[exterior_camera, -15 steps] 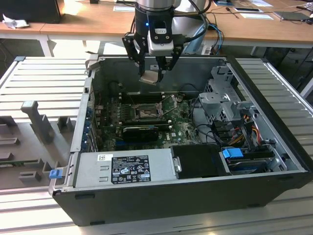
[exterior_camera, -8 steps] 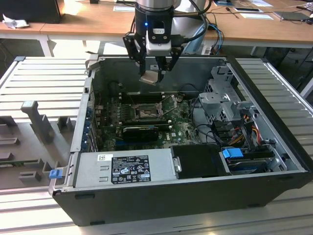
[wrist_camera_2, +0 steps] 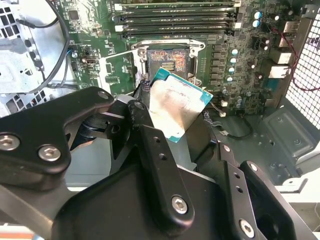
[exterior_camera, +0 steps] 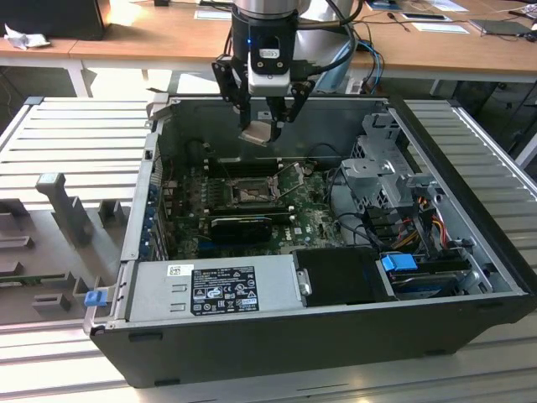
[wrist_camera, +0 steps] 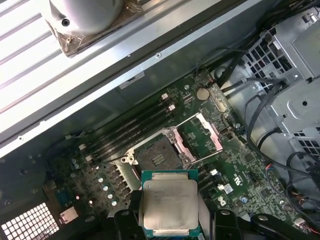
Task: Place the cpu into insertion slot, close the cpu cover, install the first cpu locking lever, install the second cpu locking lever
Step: 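Place the cpu into insertion slot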
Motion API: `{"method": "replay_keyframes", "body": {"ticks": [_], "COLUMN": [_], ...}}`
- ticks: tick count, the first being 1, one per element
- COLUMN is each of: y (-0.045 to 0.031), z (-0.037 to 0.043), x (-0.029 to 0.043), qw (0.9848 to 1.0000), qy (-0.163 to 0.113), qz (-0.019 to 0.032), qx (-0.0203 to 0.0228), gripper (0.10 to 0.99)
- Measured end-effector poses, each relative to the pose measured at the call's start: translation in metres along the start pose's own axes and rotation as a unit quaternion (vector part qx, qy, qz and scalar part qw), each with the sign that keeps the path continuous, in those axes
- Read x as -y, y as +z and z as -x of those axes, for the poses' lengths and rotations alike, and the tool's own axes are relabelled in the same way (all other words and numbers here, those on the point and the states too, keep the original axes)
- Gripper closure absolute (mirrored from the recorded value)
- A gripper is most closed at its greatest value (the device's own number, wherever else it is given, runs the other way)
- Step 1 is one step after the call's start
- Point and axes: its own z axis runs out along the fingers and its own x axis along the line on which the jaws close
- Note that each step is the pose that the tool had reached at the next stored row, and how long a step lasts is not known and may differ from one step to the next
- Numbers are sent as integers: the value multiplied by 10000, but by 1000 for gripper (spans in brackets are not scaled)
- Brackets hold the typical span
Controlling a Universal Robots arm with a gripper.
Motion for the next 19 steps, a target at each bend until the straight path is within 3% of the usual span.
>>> {"method": "replay_keyframes", "body": {"ticks": [11,19], "y": [7,13], "z": [0,0], "x": [0,1], "qw": [9993,9980], "qy": [370,629], "qz": [7,13], "qx": [33,57], "gripper": [557,557]}}
